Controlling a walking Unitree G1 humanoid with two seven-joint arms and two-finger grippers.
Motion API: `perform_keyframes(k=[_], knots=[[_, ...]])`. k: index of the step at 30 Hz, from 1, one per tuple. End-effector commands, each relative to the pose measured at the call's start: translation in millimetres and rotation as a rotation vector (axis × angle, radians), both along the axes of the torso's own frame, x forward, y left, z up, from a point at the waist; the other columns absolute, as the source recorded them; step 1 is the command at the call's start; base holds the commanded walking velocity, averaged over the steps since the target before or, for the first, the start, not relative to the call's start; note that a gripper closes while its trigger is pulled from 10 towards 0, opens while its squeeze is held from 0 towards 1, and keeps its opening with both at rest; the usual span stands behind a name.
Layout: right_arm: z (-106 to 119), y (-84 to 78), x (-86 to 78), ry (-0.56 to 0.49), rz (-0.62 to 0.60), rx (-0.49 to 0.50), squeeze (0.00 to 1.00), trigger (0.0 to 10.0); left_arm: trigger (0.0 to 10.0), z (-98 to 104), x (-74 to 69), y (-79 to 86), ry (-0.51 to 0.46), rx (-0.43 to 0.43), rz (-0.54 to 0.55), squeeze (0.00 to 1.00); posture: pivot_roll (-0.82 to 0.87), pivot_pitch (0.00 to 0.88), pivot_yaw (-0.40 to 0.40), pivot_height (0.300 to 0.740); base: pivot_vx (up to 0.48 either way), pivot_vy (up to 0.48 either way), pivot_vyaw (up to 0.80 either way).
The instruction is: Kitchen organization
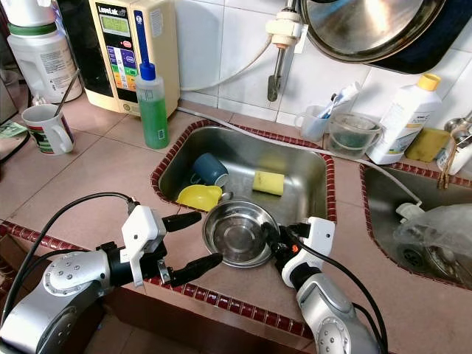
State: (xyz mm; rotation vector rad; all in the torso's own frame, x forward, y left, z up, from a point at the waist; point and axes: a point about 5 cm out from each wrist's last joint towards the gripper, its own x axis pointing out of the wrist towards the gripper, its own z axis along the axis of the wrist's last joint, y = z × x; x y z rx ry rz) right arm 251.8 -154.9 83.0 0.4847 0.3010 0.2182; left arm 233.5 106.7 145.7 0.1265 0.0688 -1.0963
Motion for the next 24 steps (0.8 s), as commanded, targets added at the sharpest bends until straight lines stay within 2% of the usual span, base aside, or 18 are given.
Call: perform_keyframes(k=[1,13,22,24], knots=[[-0.3,-5.8,1.5,0.015,-0.023,-0.001,0.0,0.0,10.0,1.1,1.4,-2.3,-0.005,-0.001,-0.009,0.0,0.04,0.0,-0.067,0.74,0.0,0.0,0.0],[-7.8,-11.2,0.1,0.091,-0.026,-0.007,0.0,0.0,10.0,4.3,3.0,-4.3,-0.02,-0.013,0.0,0.0,0.05,0.0,-0.076,0.74,0.0,0.0,0.0],[-4.9,-15.5,0.8,0.078,-0.042,-0.001,0.0,0.0,10.0,5.1,2.3,-5.7,-0.017,-0.022,-0.004,0.0,0.04,0.0,-0.079,0.74,0.0,0.0,0.0],[-1.1,-16.5,2.8,0.045,-0.043,0.003,0.0,0.0,10.0,4.9,2.2,-6.0,-0.015,-0.024,-0.004,0.0,0.04,0.0,-0.078,0.74,0.0,0.0,0.0]])
